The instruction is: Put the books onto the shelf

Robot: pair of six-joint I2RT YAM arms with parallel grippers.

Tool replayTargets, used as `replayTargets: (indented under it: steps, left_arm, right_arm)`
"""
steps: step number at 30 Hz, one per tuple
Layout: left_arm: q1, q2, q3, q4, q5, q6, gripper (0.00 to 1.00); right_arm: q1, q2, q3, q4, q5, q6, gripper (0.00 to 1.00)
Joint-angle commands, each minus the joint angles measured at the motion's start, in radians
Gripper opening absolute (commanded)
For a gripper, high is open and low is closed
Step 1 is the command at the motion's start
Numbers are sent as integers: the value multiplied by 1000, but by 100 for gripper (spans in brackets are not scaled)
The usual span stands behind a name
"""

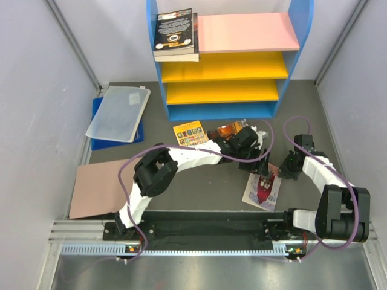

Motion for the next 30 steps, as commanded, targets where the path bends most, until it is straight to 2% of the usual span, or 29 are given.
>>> replayTargets:
  steps: [1,8,9,11,14,15,16,18,19,20,28,30]
  left_arm:
    - [-7,26,29,52,39,-29,72]
    - [-6,95,58,-16,49,-22,61]
    - [-7,93,57,-5,49,-25,54]
    - [-6,98,47,13,59,-36,48]
    - [-7,122,55,30,81,-52,42]
    - [-7,127,49,41,84,-55,37]
    - [-7,130,44,55,85,-59,27]
    - [-7,132,32,75,87,-70,15]
    - [-6,130,24,78,84,-68,5]
    - [-4,122,20,81,81,-67,0]
    - [46,-13,-86,66,6,-30,0]
    - [77,-63,-111,41,-10,0,0]
  right_arm:
    - [2,52,-39,136,-86,14,0]
    - [2,46,-33,135,-94,14,0]
    - [2,47,-32,138,-97,14,0]
    - [2,52,-30,138,-103,15,0]
    - [2,53,-30,142,-114,15,0]
    - [2,55,-30,141,-117,17,0]
    - [2,53,-31,141,-117,12,0]
    - [2,50,-32,141,-120,7,0]
    - [2,47,-32,141,-122,6,0]
    - [2,40,-30,139,-122,4,0]
    - [2,-68,31,110,-171,-74,2]
    - [2,-120,44,115,-190,-94,21]
